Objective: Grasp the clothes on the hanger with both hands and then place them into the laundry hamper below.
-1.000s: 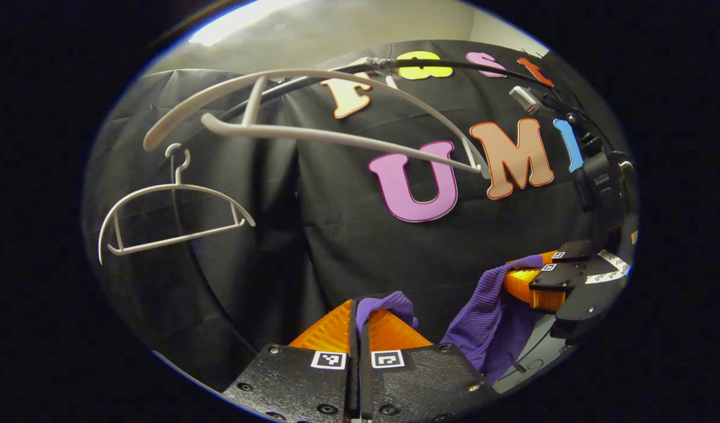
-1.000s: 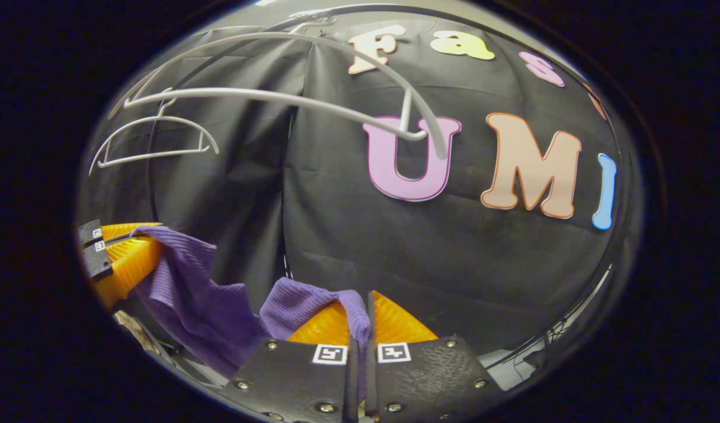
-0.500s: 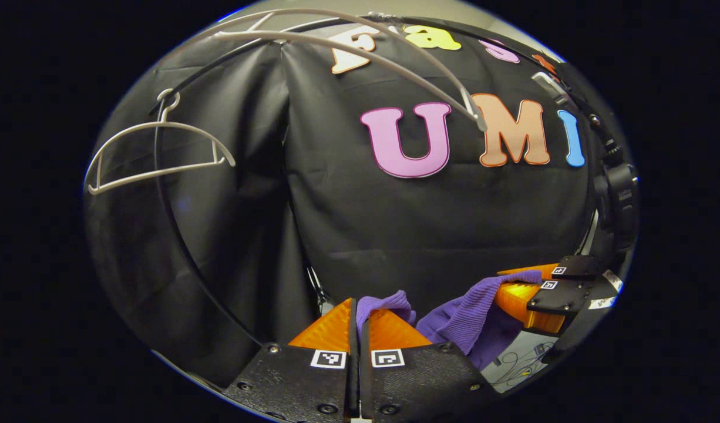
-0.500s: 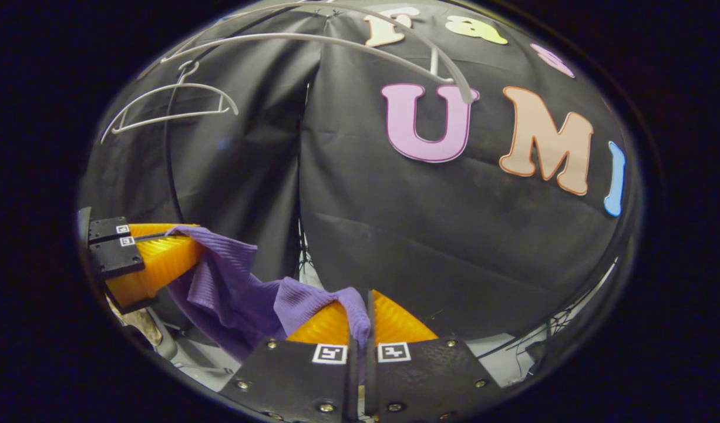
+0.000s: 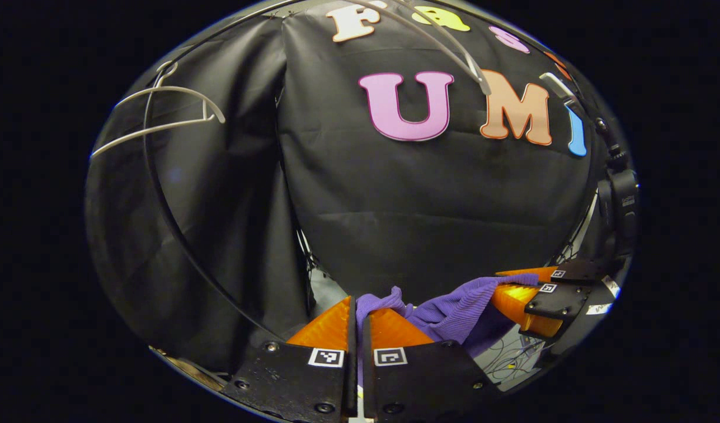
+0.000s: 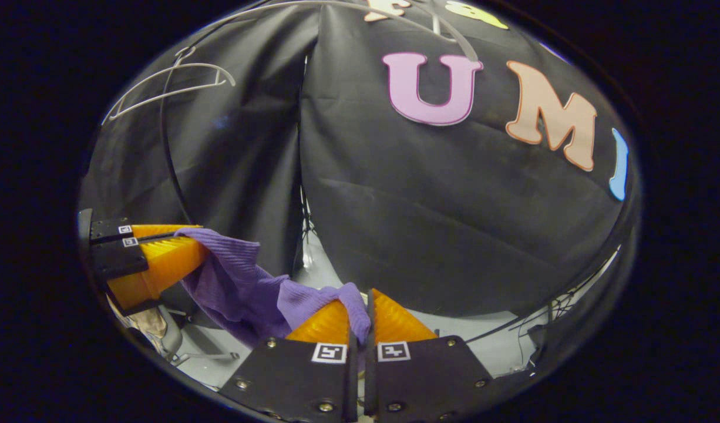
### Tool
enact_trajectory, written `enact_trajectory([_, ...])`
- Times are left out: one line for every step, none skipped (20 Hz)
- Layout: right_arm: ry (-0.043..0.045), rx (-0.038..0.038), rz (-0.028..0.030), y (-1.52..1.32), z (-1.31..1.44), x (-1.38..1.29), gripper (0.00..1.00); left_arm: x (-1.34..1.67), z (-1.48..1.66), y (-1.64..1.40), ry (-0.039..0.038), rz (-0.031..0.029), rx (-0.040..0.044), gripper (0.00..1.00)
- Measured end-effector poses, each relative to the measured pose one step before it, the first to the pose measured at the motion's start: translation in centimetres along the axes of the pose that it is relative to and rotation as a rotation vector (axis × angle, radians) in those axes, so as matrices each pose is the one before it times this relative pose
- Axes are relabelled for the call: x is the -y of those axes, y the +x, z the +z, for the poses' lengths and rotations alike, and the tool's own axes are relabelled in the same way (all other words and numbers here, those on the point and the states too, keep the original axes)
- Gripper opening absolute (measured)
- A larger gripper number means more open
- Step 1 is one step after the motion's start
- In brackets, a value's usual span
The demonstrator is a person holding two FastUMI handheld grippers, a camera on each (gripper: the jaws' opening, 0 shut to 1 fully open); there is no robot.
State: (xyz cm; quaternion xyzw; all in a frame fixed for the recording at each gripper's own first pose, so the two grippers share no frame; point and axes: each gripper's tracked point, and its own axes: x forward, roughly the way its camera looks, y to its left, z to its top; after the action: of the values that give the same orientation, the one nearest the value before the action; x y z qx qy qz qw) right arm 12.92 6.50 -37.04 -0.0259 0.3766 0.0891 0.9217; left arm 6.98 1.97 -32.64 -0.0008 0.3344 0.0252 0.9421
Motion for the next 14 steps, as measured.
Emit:
enact_trajectory([0.00767, -0.01861, 0.00049, 0.111, -0.622, 0.191, 0.05, 0.082, -0.6, 0.033, -0.00261, -0.00077, -0.0148, 0.04])
enact_trajectory([0.00417, -0.02071, -0.0009, 0.198, -0.545, 0.047, 0.05, -0.01, -0.444, 0.031, 0.00229, 0.00197, -0.01449, 0.05])
enact_trajectory([0.00324, -0.01828, -0.00395, 0.067, -0.57, 0.116, 0.05, -0.213, -0.544, 0.03, 0.00396, 0.00561, -0.01271, 0.05])
enact_trajectory([0.00331, -0.01674, -0.00103, 0.023, -0.377, -0.221, 0.03, -0.215, -0.34, 0.016, -0.00067, 0.00517, -0.01125, 0.05])
enact_trajectory([0.00339, -0.01532, 0.00103, 0.137, -0.375, -0.045, 0.05, -0.173, -0.428, 0.224, -0.00591, 0.00018, -0.0129, 0.05])
enact_trajectory([0.00409, -0.01444, 0.00044, 0.098, -0.605, 0.015, 0.05, -0.024, -0.341, 0.17, -0.00976, -0.00169, -0.01233, 0.05])
enact_trajectory([0.00406, -0.01189, -0.00016, 0.086, -0.458, 0.021, 0.05, 0.0, -0.446, 0.033, -0.00875, 0.00099, -0.01273, 0.05])
enact_trajectory([0.00408, -0.00997, -0.00046, 0.058, -0.557, 0.035, 0.05, 0.029, -0.258, 0.01, -0.007, 0.00052, -0.0106, 0.08])
enact_trajectory([0.00231, -0.01017, -0.00065, 0.104, -0.432, 0.207, 0.05, -0.005, -0.441, 0.383, -0.00369, 0.00141, -0.01012, 0.05])
enact_trajectory([0.0008, -0.00828, 0.00518, -0.094, -0.25, -0.043, 0.05, -0.068, -0.394, 0.182, -0.00148, 0.00464, -0.01309, 0.06])
enact_trajectory([-0.00007, 0.00174, 0.00236, 0.067, 0.189, -0.089, 0.07, 0.169, -0.542, 0.144, -0.00371, -0.00389, -0.01541, 0.06])
enact_trajectory([-0.00196, 0.00394, 0.00093, 0.014, 0.163, -0.103, 0.07, 0.18, -0.41, 0.036, -0.00406, -0.00184, -0.01656, 0.1])
enact_trajectory([-0.00262, 0.00361, 0.00204, 0.101, 0.192, -0.05, 0.07, -0.13, -0.662, -0.029, -0.00305, 0.00216, -0.01328, 0.12])
enact_trajectory([-0.00322, 0.00611, -0.00096, -0.261, 0.182, 0.056, 0.07, -0.298, -0.048, -0.226, 0.00482, 0.00658, 0.00751, 0.21])
